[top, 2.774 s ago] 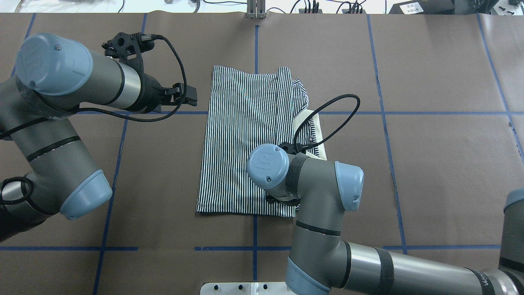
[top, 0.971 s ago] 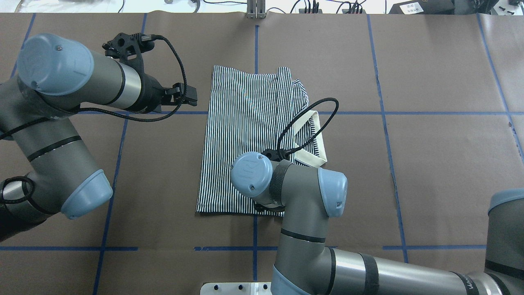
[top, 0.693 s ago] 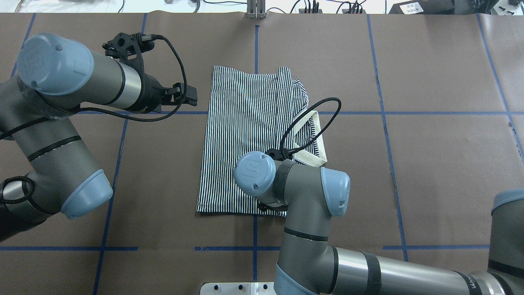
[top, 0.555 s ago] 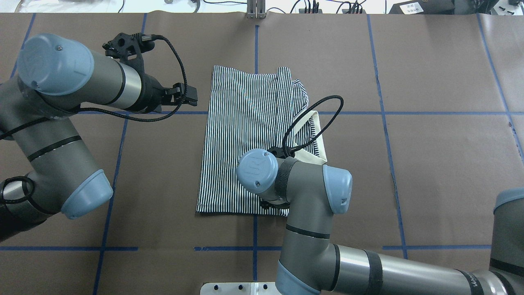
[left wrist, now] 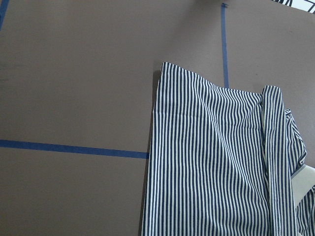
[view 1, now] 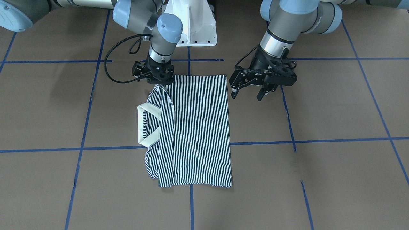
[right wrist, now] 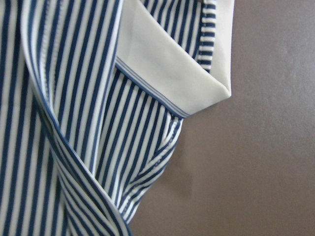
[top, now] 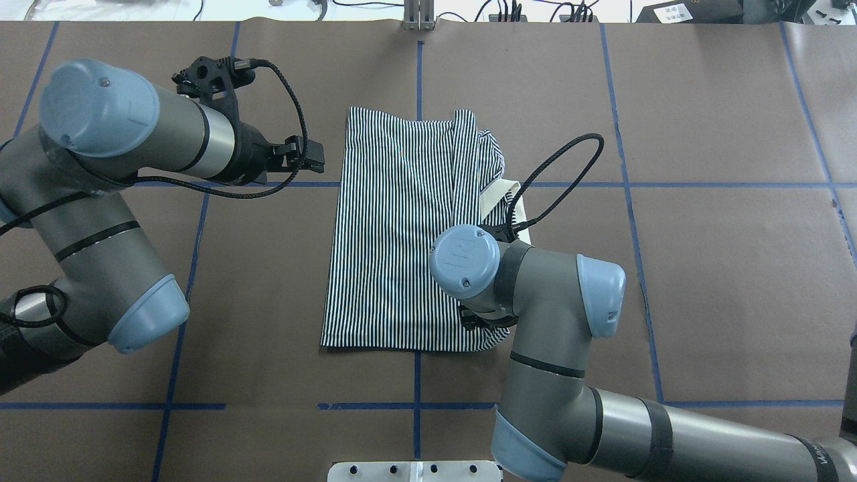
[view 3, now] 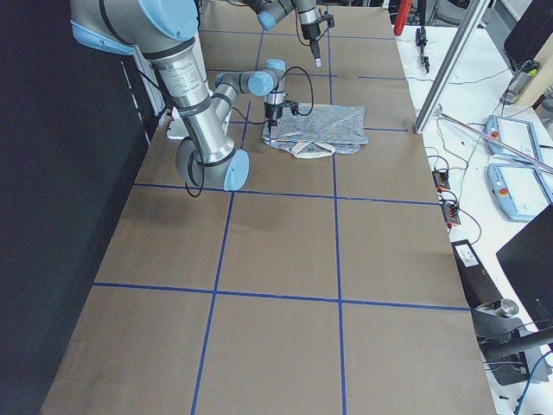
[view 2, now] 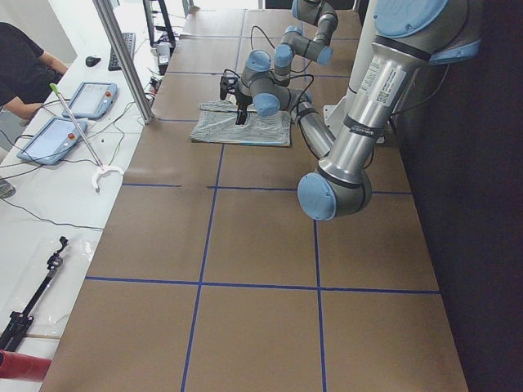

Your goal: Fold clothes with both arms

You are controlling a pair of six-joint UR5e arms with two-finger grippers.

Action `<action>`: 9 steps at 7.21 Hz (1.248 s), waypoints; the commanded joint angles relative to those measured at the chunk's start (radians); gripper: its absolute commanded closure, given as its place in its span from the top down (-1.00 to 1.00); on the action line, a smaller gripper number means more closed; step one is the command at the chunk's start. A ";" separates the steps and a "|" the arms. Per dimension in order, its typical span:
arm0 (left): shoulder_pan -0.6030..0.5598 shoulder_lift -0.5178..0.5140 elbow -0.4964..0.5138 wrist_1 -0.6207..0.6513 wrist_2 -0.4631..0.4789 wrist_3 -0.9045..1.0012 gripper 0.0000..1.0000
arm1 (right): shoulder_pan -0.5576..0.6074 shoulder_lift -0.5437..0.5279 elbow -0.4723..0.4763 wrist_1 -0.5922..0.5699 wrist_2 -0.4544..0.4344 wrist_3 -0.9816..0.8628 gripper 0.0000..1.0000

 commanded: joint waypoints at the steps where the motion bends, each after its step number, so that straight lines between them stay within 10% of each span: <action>1: 0.000 0.000 0.034 -0.067 0.000 -0.021 1.00 | 0.000 -0.032 0.018 0.000 -0.003 -0.003 1.00; 9: -0.002 0.005 0.011 -0.054 -0.004 -0.014 1.00 | 0.016 0.068 -0.117 0.188 -0.047 -0.058 1.00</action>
